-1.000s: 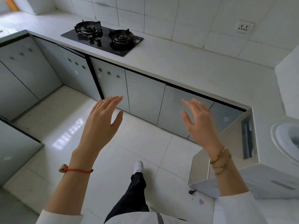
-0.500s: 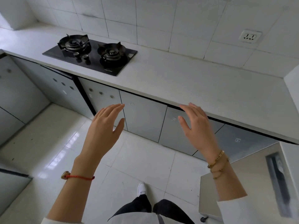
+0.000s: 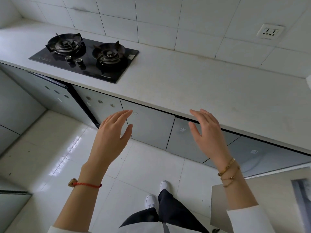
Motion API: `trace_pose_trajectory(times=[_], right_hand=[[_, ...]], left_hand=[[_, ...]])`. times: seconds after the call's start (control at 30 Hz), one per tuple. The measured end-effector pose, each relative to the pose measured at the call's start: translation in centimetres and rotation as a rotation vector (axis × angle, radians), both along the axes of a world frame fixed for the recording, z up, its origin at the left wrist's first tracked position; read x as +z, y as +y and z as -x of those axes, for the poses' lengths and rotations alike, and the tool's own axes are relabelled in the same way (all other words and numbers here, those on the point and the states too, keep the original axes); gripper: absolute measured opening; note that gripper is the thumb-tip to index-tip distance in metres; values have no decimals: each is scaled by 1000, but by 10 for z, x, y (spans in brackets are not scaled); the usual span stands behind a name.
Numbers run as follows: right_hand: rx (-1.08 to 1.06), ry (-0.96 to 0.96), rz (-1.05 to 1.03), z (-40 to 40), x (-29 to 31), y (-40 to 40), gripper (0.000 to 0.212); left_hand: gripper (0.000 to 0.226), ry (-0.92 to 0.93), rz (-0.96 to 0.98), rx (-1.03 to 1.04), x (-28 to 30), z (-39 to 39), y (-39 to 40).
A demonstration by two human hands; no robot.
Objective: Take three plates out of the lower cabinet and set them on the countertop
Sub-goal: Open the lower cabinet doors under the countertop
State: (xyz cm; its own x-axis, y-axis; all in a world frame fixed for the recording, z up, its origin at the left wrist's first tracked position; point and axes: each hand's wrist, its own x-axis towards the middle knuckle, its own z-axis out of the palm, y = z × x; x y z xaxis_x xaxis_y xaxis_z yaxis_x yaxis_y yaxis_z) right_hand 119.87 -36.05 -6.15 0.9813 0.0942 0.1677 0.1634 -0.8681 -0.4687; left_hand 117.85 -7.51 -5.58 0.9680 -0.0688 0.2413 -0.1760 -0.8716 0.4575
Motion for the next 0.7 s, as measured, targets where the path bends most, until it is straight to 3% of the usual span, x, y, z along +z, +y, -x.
trace_pose_trajectory(times=[0.4, 0.7], right_hand=[[78, -39, 51, -96, -1, -32, 39], [83, -94, 62, -126, -69, -42, 38]], left_hand=[[42, 24, 74, 66, -7, -74, -41], [39, -14, 73, 44, -80, -113, -56]])
